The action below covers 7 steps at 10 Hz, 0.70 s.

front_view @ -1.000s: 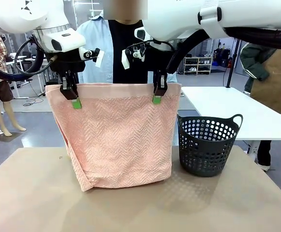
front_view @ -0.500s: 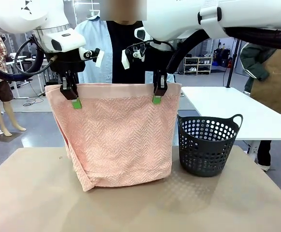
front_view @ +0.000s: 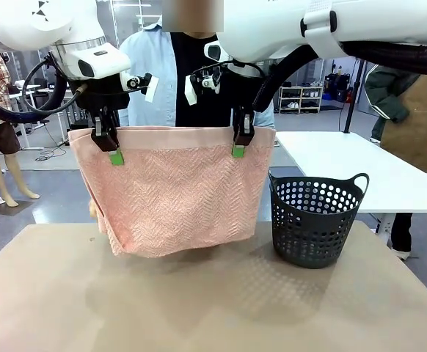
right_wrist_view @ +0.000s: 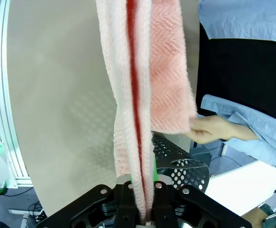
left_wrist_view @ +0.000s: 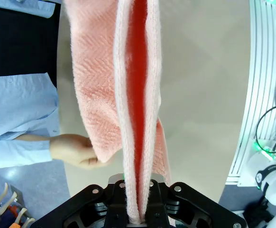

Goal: Fold the towel.
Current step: Release the end of the 100 cm Hotel Towel you were holding.

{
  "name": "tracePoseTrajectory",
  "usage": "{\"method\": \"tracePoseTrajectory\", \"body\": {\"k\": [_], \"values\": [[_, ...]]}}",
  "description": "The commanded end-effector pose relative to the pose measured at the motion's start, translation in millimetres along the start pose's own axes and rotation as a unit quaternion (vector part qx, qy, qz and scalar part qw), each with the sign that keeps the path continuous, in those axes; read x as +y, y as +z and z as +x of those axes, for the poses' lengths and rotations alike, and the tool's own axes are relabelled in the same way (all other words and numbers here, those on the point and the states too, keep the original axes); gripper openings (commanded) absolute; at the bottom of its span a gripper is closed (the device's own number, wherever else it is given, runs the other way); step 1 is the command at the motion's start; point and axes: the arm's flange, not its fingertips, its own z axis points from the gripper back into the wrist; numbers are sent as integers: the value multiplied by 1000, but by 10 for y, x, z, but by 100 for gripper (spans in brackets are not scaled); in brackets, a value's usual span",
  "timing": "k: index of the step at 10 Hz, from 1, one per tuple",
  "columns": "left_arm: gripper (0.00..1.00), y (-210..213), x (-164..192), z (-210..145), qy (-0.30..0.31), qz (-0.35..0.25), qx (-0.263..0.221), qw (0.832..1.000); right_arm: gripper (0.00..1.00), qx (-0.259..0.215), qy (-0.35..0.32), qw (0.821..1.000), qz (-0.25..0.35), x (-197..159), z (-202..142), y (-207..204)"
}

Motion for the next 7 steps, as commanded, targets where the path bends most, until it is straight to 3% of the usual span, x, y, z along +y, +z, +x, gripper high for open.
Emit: {"method": "tracePoseTrajectory", "body": {"k": [1,7], "values": [[0,7,0,-8,4,2,2,1000,0,-1,0,1000,-3,-3,-3,8],[0,7,0,-8,4,2,2,1000,0,-1,0,1000,-3,-3,-3,8]]}}
